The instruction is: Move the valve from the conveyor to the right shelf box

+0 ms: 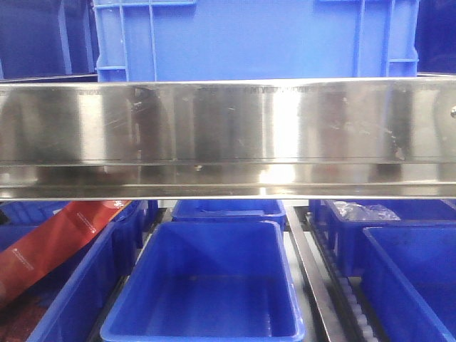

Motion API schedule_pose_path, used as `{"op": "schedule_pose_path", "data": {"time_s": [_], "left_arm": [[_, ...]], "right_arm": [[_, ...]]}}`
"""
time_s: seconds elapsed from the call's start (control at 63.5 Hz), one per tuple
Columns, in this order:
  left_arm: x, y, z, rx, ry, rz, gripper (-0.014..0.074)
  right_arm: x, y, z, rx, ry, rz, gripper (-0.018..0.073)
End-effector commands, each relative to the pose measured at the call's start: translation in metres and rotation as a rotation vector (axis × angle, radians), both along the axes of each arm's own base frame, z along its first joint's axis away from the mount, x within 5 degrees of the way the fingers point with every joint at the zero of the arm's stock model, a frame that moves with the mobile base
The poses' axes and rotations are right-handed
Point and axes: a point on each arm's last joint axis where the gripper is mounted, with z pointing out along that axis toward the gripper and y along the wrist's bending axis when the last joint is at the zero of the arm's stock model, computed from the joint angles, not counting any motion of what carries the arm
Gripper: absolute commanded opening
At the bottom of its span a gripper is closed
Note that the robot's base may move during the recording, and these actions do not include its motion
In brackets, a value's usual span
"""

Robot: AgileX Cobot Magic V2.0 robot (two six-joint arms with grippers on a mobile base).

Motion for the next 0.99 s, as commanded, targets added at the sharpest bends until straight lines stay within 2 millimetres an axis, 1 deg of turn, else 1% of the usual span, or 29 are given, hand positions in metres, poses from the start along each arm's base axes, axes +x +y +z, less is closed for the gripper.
{"op": "schedule_pose_path", "data": {"time_s": [0.0, 0.142, 0.268, 0.441, 0.504, 0.567, 0.63, 0.977], "left_arm": [[-0.001, 0.000, 0.003, -0.008, -0.027, 0.000, -0.0111], [-0.001, 0.000, 0.003, -0.008, -0.027, 0.000, -0.0111], [-0.001, 0.000, 0.003, -0.008, -0.027, 0.000, -0.0111], [-0.001, 0.000, 0.003, -0.008, -0.027, 0.000, -0.0111], [-0.001, 0.000, 0.003, -0.008, -0.027, 0.000, -0.0111], [-0.001, 0.000, 0.003, -0.009, -0.025, 0.000, -0.0111], [-0.001, 0.000, 0.003, -0.009, -0.025, 0.000, -0.0111], [-0.001, 0.000, 0.002, -0.009, -0.023, 0.000, -0.0111]], "right_arm": [[-0.010, -0.011, -0.013, 0.031, -0.028, -0.098, -0.0158], [-0.028, -0.022, -0.043, 0.056, -0.083, -0.222, -0.0158], [-0.038, -0.025, -0.071, 0.062, -0.130, -0.263, -0.0158], [-0.045, -0.025, -0.100, 0.063, -0.142, -0.264, -0.0158], [-0.044, -0.025, -0.113, 0.054, -0.112, -0.265, -0.0158], [-0.044, -0.025, -0.110, 0.055, -0.153, -0.267, -0.0158], [-0.043, -0.025, -0.113, 0.048, -0.116, -0.264, -0.0158], [-0.043, -0.025, -0.112, 0.045, -0.124, -0.264, -0.0158]]}}
